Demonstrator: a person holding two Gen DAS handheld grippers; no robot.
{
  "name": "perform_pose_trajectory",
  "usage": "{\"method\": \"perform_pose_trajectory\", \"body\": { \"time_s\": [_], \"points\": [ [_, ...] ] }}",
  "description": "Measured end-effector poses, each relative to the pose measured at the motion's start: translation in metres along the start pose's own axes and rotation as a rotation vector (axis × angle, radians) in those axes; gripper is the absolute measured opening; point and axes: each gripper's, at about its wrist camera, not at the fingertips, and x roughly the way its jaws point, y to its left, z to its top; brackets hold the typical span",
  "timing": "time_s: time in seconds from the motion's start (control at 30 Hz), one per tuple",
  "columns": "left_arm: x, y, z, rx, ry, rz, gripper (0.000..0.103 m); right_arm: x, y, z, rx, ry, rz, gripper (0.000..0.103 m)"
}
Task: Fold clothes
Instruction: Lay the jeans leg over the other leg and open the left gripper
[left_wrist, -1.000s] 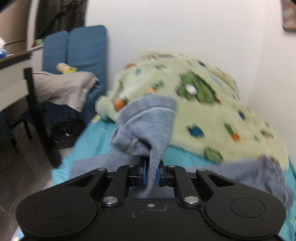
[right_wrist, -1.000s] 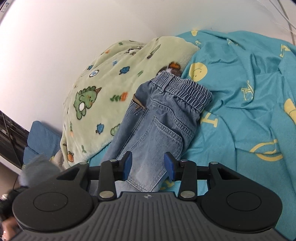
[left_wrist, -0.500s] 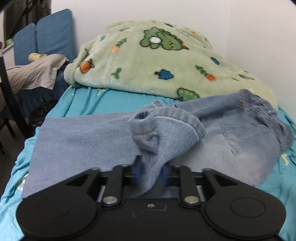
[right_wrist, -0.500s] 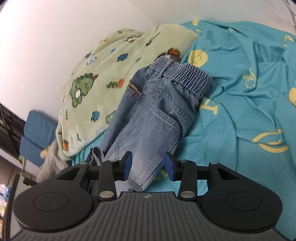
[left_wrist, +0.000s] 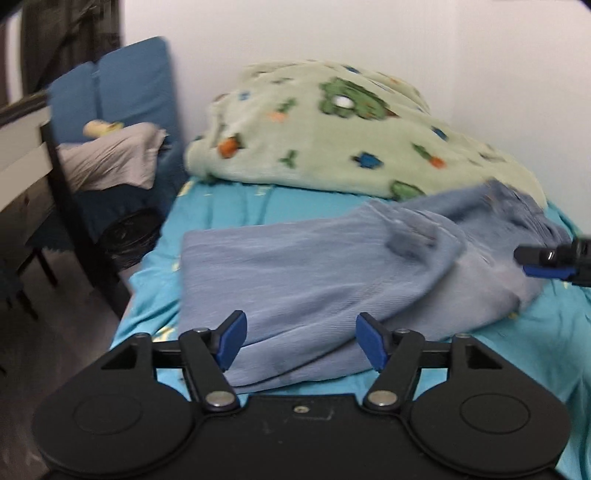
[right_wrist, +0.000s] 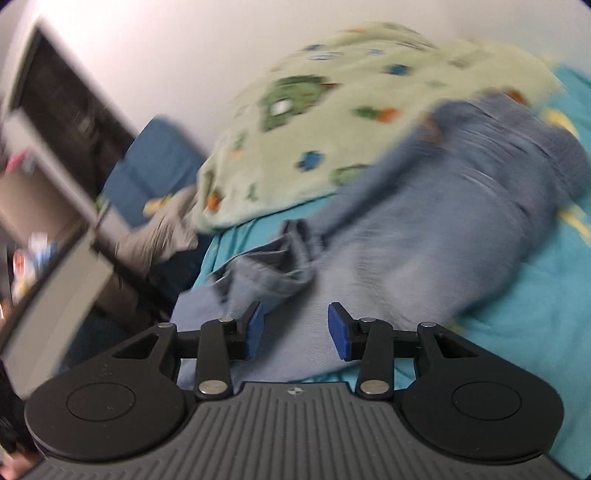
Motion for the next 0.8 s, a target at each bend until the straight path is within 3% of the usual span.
{"method": "perform_pose_trajectory", "body": {
  "time_s": [0.07,0.13,0.23,0.4,0.57,0.7,0.8],
  "points": [
    [0.006,0.006,0.001,0.012,0.001,0.010,0.063,0.015,0.020,-0.005,-0.144,0.003,0.015,0.044],
    [0.015,0.012,-0.002,0.008,-0.001,0.022,0.063,0.029,0.031,-0.008,-0.214,-0.001,0.015,0.044],
    [0.032,0.020,-0.008,-0.041,0.013,0.022,0.063,0.040,0.041,-0.003,-0.275,-0.079,0.010,0.044],
    [0.052,0.020,-0.014,-0.069,-0.010,0.004,0.064,0.065,0.051,0.006,-0.272,-0.115,0.048,0.044],
    [0.059,0.013,-0.018,-0.015,-0.057,-0.018,0.072,0.098,0.056,-0.001,-0.304,-0.044,0.012,0.044],
    [0.062,0.015,-0.018,-0.013,-0.069,-0.050,0.073,0.103,0.043,-0.013,-0.301,-0.041,-0.023,0.017],
    [0.052,0.021,-0.015,-0.072,-0.119,-0.107,0.073,0.092,0.033,-0.011,-0.204,-0.065,0.001,0.012]
  ]
}}
